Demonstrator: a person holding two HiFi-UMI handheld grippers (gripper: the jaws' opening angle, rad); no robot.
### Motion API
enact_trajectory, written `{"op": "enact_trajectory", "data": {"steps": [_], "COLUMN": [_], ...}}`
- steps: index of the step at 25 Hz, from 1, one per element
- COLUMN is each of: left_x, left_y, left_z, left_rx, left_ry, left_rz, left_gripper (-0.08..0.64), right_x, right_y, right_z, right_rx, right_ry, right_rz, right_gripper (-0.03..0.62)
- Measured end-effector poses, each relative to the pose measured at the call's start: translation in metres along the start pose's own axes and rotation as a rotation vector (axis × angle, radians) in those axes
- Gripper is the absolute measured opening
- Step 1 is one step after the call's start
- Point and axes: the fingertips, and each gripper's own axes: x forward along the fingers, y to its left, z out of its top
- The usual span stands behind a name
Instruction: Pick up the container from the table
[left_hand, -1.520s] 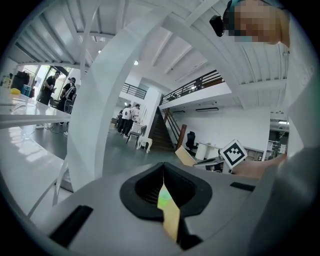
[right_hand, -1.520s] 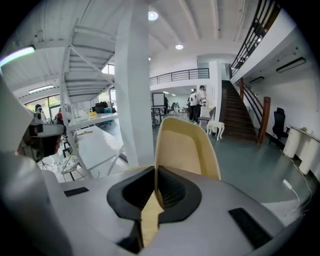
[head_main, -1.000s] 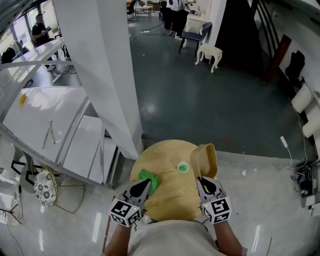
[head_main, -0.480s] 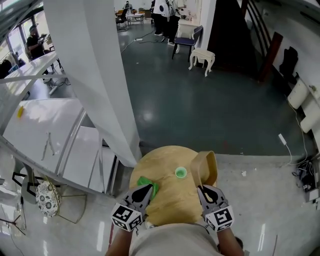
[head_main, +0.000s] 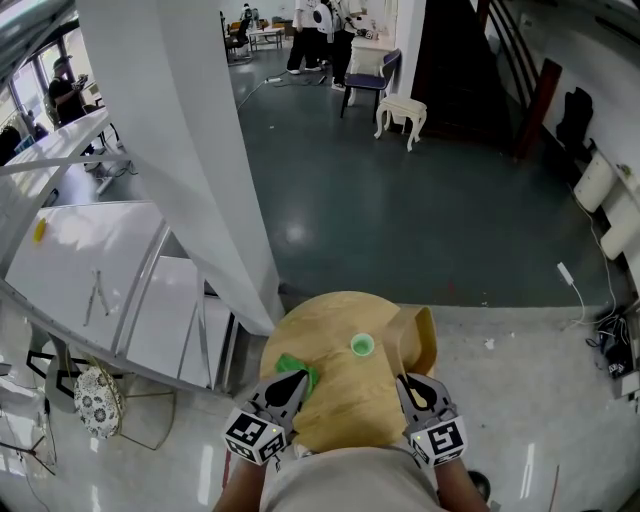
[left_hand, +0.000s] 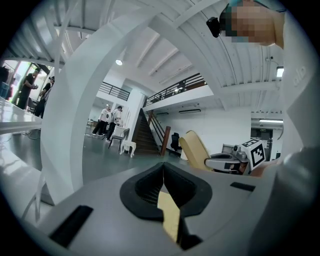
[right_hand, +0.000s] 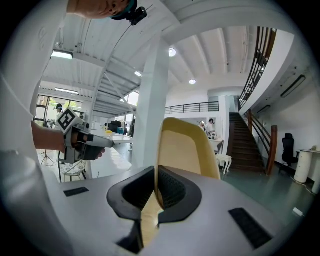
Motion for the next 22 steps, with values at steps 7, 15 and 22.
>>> {"op": "enact_trajectory", "data": {"steps": [7,15,22], "left_x": [-0.0046,-0.0060,-0.0064], "left_y": [0.0033,0.0031,0.0024], "left_z": [-0.0012,-0.0043,-0.0046], "left_rx": [-0.006,-0.012,-0.015], "left_ry": [-0.002,0.000,0.003], "left_rz": [0.010,0.014,0.019], "left_gripper": [0.017,0.017,0.017], "right_x": [0.0027,0.0078,0.0067], "right_y": [0.0017,0.0065,0.0050], "right_z": [-0.0064,-0.0075,-0.0095], "right_rx": [0.034,0.042,0.037], "right_ry": [0.011,0.012,0.020], "right_rz": [-0.011,0.003,-0.002], "right_gripper": [0.043,0.043,0.041]}}
